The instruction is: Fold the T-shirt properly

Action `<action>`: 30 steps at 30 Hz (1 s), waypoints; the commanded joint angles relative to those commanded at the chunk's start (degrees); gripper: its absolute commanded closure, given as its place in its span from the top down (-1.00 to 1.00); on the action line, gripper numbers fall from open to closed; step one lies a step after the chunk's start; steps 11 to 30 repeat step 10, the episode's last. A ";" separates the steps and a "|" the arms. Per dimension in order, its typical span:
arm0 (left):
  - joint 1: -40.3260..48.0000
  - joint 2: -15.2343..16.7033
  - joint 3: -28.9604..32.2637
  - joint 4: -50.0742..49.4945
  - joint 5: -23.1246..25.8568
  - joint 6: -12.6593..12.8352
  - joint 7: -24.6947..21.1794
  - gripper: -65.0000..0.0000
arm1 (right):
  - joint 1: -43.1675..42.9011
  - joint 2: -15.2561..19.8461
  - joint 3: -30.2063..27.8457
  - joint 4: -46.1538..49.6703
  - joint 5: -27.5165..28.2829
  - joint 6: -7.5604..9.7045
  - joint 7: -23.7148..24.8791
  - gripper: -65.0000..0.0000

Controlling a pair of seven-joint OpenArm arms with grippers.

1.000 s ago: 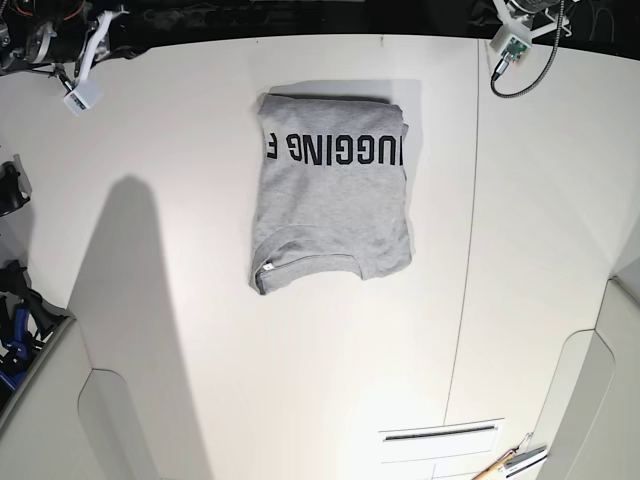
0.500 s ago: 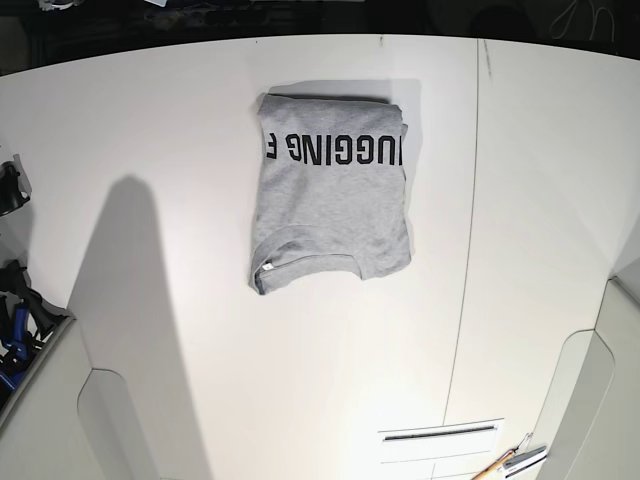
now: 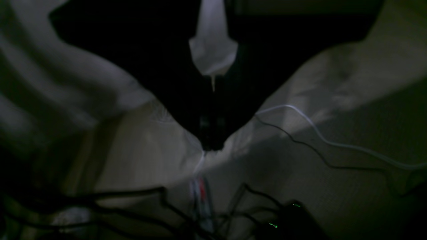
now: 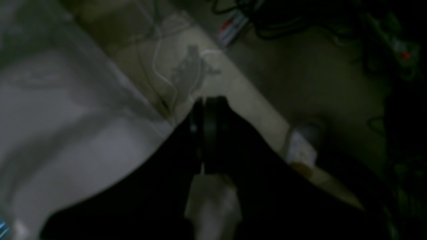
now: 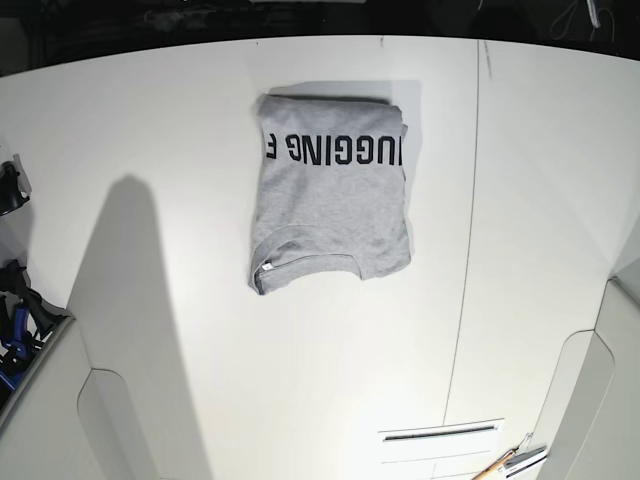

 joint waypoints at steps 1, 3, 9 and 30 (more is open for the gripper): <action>-1.70 0.98 1.73 -2.16 0.85 2.80 -1.14 -1.00 | 1.86 -1.09 0.00 -2.82 -0.02 0.00 -0.02 -1.00; -4.39 2.36 5.20 -5.31 0.66 8.46 -4.52 -1.00 | 5.16 -2.93 0.00 -7.63 -0.26 -0.02 -0.02 -1.00; -7.02 4.37 10.05 -7.02 -1.42 23.39 -5.77 -1.00 | 9.51 -4.76 0.00 -12.31 -0.59 0.00 -0.02 -1.00; -7.34 4.39 10.05 -7.02 -1.44 25.03 -5.77 -1.00 | 10.01 -4.74 0.00 -12.11 -0.63 0.00 -0.02 -1.00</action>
